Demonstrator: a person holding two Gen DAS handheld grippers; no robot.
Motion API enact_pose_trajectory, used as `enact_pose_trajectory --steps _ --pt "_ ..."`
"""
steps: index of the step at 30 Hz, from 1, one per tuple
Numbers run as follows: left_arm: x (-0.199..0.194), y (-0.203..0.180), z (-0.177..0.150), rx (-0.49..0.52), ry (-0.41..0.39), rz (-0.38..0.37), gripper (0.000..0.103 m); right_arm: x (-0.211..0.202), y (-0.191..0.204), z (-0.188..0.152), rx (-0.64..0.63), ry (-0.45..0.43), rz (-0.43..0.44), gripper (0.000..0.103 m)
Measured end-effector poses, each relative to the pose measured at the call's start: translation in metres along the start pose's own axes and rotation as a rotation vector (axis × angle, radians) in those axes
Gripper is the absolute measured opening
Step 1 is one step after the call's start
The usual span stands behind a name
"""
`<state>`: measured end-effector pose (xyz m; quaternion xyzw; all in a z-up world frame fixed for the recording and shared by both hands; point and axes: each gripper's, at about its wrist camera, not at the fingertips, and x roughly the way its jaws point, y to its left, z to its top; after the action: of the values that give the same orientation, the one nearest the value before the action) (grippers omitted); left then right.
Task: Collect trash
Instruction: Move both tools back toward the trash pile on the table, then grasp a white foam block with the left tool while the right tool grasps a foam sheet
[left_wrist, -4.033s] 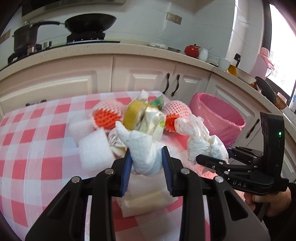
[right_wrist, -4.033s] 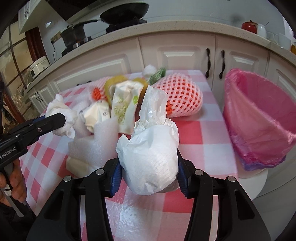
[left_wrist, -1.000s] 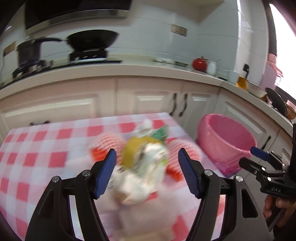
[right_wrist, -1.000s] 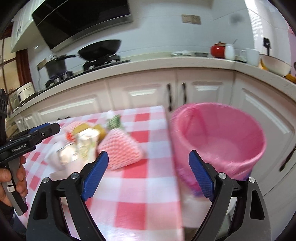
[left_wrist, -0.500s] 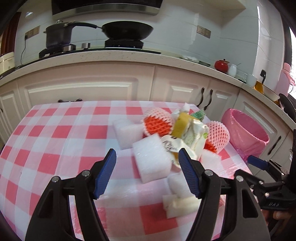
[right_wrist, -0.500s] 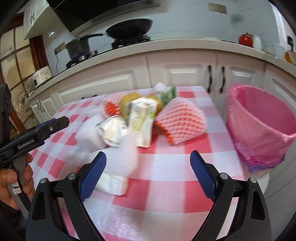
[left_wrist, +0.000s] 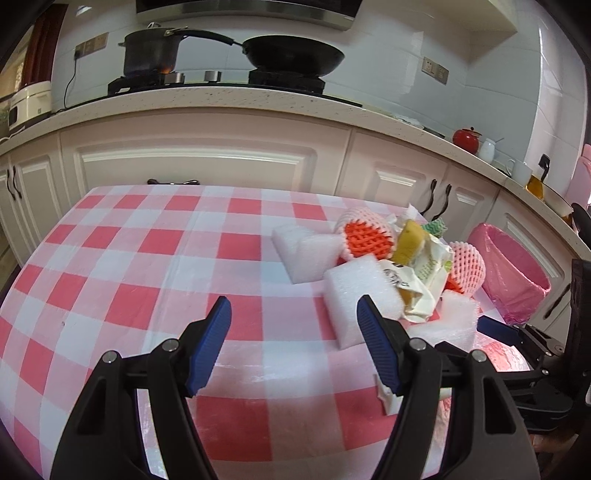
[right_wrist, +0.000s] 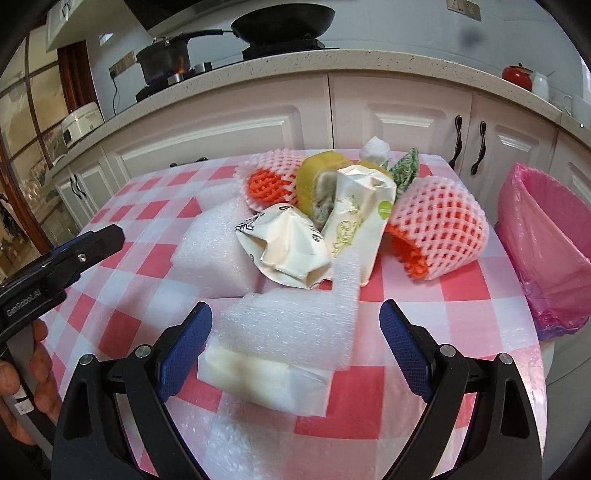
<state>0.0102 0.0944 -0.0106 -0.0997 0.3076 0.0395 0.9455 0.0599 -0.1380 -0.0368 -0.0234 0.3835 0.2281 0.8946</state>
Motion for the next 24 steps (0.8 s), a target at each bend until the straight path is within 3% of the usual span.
enact_pose_trajectory --steps 9,11,24 --pt "0.003 0.010 -0.003 -0.014 0.010 -0.010 0.070 0.023 0.003 -0.003 0.006 0.064 -0.036 0.086" --pt "0.003 0.010 -0.005 -0.016 0.013 -0.014 0.070 0.025 0.002 -0.004 0.003 0.070 -0.040 0.081" --pt "0.017 -0.020 -0.006 0.006 0.041 -0.075 0.073 -0.003 -0.025 -0.003 0.029 0.024 -0.047 0.079"
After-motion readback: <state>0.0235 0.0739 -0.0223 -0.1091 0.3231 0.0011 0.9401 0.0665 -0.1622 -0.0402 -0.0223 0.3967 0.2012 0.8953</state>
